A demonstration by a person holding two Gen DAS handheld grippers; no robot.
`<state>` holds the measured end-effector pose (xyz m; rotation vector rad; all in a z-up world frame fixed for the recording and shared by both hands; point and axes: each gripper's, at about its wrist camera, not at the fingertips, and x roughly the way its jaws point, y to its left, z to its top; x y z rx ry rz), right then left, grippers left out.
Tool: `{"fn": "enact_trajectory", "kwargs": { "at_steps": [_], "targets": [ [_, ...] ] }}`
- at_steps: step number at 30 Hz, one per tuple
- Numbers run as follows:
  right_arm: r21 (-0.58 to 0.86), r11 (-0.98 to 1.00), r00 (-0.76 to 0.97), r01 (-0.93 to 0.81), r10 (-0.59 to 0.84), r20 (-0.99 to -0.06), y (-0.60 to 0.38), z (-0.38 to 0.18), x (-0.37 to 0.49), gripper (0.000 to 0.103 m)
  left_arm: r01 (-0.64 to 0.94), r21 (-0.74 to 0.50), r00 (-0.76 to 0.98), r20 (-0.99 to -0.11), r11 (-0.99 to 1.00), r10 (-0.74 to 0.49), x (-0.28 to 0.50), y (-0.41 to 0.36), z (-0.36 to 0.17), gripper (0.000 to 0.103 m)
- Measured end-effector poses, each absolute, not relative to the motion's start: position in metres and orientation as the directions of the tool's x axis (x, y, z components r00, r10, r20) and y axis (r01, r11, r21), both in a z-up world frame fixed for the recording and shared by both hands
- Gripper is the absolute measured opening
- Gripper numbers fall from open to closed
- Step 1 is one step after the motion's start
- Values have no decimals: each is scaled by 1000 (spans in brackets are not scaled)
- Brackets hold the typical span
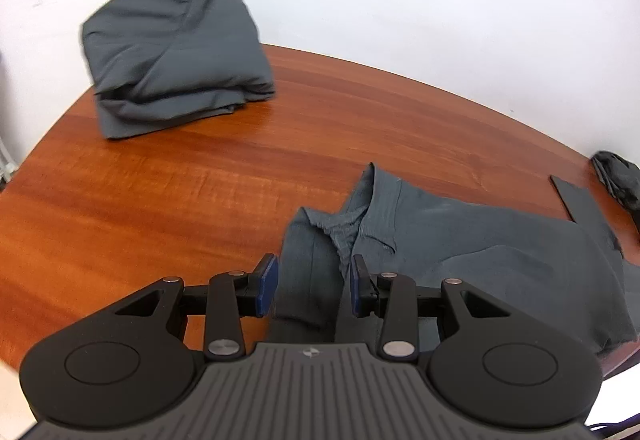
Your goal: Fold clothes
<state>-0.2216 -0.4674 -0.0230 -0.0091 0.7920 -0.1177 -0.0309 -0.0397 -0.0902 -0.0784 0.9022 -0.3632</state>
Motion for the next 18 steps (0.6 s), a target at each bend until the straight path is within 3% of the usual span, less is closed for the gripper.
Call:
{"fn": "enact_trajectory", "kwargs": {
  "at_steps": [11,18],
  "targets": [
    [31,947,674,321,-205,-710,-378,-27,-213,60,522,-295,358,-776,800,-519,36,-45,-118,43],
    [28,916,658,400,-266,-704,-321,-33,-202,60,672,-273,270,-775,689,-571,53,-63,-134,43]
  ]
}}
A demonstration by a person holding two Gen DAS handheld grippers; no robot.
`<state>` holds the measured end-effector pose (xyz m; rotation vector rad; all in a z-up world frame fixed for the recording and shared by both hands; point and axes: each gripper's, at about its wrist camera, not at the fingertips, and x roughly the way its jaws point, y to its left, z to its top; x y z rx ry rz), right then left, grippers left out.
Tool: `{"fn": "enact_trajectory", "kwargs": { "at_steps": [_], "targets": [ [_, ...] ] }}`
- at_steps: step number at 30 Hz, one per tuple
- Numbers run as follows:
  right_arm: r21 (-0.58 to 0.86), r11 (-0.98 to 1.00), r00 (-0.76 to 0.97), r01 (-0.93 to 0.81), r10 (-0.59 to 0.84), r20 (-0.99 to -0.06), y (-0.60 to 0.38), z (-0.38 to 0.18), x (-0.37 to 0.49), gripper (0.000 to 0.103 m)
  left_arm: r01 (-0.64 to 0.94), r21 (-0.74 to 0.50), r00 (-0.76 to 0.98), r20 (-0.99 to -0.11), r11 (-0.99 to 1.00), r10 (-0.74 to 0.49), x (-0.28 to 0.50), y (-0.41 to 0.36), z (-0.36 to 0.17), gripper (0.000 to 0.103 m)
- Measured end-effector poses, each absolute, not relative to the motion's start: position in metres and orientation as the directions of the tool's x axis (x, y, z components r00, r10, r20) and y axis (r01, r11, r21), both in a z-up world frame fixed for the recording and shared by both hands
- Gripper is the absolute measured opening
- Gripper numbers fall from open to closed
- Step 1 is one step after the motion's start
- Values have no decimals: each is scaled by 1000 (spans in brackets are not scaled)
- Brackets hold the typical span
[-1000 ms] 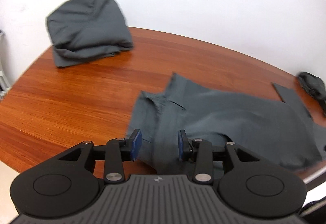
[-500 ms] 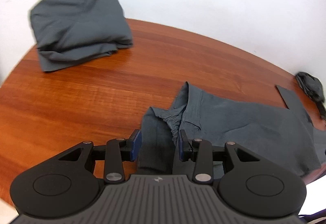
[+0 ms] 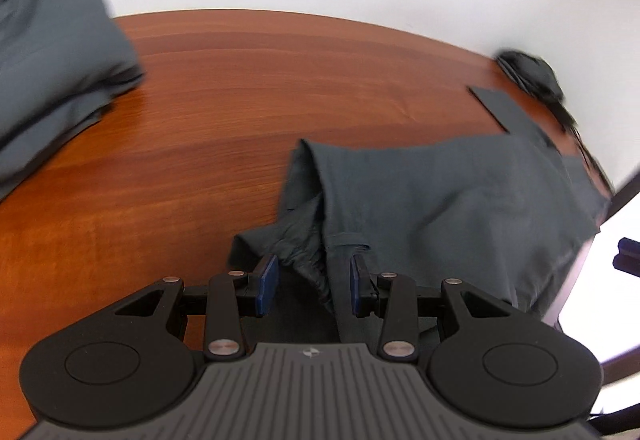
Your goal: Fold clothes
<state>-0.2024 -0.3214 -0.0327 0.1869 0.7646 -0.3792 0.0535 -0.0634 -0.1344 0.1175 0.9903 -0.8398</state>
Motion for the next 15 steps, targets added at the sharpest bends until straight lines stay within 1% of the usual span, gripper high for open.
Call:
{"fn": "enact_trajectory", "kwargs": {
  "at_steps": [5,8,15],
  "targets": [
    [110,876,648,470,-257,-717,-292,-33,-191,60,689,-303,237,-765,658,-599,61,-64,-142,43],
    [188,858,659,479,-210,-722,-271,-37,-182,60,708,-299,227,-761,640,-607,63,-63,-146,43],
    [216,843,633,493,-177,-753,-229,-50,-169,60,744,-298,216,-740,598,-637,68,-57,-143,42]
  ]
}}
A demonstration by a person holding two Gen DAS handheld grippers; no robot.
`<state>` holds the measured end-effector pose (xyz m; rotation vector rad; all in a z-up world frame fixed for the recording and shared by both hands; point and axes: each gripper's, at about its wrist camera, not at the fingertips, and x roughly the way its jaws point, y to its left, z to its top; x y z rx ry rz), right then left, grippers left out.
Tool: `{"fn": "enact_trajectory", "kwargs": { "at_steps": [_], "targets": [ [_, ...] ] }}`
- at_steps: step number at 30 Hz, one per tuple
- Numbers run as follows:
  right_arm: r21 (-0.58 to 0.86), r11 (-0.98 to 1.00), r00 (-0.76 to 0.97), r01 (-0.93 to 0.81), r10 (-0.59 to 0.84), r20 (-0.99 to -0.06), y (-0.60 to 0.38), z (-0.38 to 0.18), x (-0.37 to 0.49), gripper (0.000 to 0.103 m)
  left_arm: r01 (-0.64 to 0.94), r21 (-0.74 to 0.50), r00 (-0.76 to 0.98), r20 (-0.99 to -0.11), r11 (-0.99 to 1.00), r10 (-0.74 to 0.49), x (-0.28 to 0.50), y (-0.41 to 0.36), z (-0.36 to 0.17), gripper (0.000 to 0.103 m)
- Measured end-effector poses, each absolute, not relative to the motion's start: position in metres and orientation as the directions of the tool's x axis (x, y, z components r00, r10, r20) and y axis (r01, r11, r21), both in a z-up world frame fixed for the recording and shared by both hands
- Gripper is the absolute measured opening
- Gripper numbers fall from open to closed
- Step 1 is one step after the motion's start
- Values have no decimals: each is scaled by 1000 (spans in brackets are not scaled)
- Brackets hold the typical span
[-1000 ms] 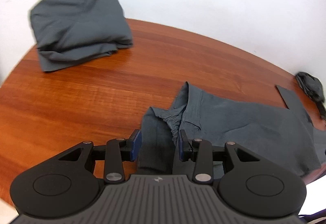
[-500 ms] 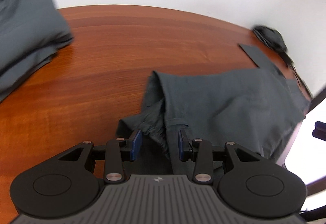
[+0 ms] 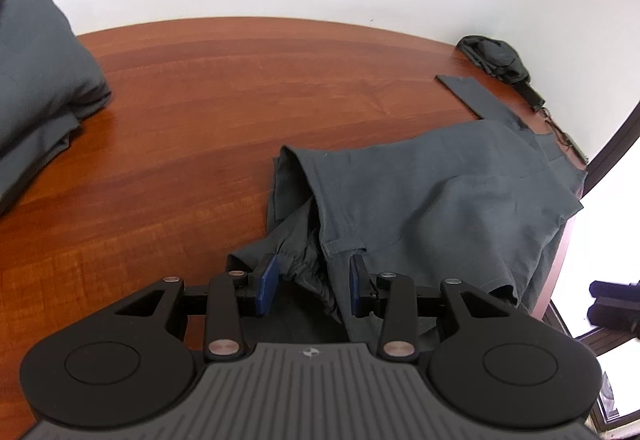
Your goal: Fold clothes
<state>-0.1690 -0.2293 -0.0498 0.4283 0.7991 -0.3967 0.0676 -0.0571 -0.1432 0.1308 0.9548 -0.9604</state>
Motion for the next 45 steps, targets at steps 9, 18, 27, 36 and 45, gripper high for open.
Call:
{"fn": "enact_trajectory", "kwargs": {
  "at_steps": [9,18,27,36,45],
  "targets": [
    [318,817,615,480,-55,-787,-204,-68,-143,60,757,-326,193,-716,566,-671,70,-47,-137,42],
    [261,843,525,470,-30,-851,-171,-97,-106,60,743,-341,190,-719,577,-669,80,-36,-131,42],
    [322,769,557,552,-52,-829,-180,-103,-112,17,733,-397,111,-731,552,-674,92,-36,-137,43],
    [568,620,728,541,-7,-686,-210,-77,-137,14,624,-554,-47,-730,551,-681,108,-54,-160,48],
    [688,516,804,511,-5,-594,-229,-62,-151,14,487,-626,-75,-725,610,-685,120,-58,-182,48]
  ]
}}
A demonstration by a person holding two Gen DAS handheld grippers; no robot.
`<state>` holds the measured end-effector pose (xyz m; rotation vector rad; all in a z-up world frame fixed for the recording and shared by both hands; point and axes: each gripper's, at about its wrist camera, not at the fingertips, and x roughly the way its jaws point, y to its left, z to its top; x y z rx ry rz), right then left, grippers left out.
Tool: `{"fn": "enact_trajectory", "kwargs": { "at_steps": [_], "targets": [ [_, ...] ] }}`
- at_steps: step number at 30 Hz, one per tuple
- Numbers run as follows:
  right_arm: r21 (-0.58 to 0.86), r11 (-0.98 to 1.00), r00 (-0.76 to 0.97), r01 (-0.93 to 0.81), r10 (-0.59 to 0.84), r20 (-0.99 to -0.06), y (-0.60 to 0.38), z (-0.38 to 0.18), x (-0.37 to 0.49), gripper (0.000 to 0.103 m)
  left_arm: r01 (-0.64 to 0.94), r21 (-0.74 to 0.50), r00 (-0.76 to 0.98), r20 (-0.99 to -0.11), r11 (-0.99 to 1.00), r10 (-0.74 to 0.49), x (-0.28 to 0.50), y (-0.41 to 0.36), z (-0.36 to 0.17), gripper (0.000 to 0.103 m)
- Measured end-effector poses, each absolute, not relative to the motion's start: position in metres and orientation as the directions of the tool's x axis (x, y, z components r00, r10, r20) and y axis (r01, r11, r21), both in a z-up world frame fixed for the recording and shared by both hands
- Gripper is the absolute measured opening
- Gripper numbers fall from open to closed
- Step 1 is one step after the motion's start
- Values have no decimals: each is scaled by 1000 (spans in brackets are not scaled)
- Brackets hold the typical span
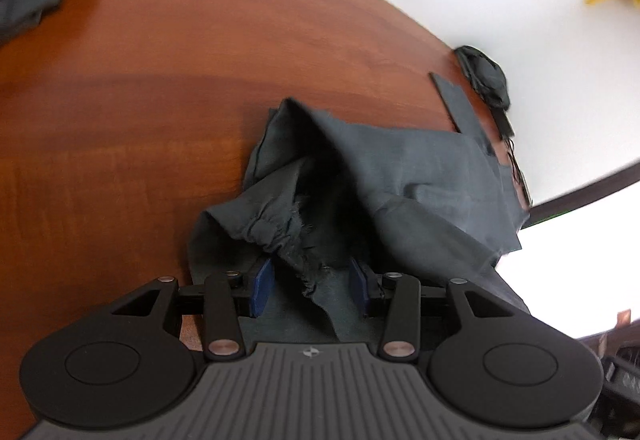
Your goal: Fold clothes
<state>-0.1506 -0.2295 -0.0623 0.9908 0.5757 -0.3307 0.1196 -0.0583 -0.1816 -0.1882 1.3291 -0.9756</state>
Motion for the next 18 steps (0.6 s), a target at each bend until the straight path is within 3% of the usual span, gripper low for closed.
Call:
{"fn": "enact_trajectory", "kwargs": {
  "at_steps": [2,4,6,14,18],
  "targets": [
    [698,508,812,505,-4,-584,-230,-62,-151,14,470,-632,-82,-726,616,-683,121,-63,-188,47],
    [697,510,812,504,-5,-584,-229,-60,-151,14,479,-631,-69,-720,610,-691,121,-65,-188,18],
    [694,517,812,501,-4,-584,-228,-58,-153,14,487,-632,-42,-706,602,-707,121,-64,-185,12],
    [599,687,763,412,100,-639,-208,-52,-134,13,398,-745,34,-572,536,-820,147,-31,-157,9],
    [543,777,689,318,204,-696,-187,-64,-108,13,392,-732,48,-588,557,-807,162,-22,-157,9]
  ]
}}
